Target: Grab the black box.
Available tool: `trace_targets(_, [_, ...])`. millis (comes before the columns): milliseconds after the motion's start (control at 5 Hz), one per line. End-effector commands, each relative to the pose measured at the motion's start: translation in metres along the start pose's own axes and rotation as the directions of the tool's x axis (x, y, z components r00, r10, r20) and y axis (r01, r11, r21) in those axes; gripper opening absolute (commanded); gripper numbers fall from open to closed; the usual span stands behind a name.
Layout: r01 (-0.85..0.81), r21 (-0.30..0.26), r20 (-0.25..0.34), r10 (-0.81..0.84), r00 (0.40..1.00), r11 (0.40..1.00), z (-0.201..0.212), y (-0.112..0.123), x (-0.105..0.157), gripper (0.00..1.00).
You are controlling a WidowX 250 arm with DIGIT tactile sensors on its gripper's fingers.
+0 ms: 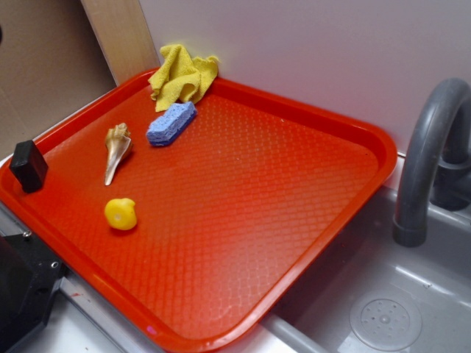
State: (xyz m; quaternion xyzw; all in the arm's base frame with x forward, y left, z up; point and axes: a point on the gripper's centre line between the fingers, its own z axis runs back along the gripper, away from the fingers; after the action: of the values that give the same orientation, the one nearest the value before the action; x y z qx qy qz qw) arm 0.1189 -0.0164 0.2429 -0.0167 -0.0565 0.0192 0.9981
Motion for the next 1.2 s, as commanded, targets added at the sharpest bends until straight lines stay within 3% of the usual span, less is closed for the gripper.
trace_targets(0, [0.0, 0.0, 0.0, 0.0, 1.0, 1.0, 0.0, 0.0, 0.0, 1.0])
trace_targets(200, [-0.23, 0.06, -0.016, 0.231, 0.973, 0.971, -0.03, 0.051, 0.011, 1.0])
trace_targets(400, [-0.363, 0.095, -0.01, 0.365, 0.931, 0.927, -0.05, 0.09, 0.004, 1.0])
trace_targets(600, [-0.544, 0.093, 0.003, 0.546, 0.838, 0.834, -0.072, 0.123, -0.015, 1.0])
trace_targets(1000, [-0.722, 0.137, 0.058, 0.722, 0.689, 0.678, -0.127, 0.16, -0.038, 1.0])
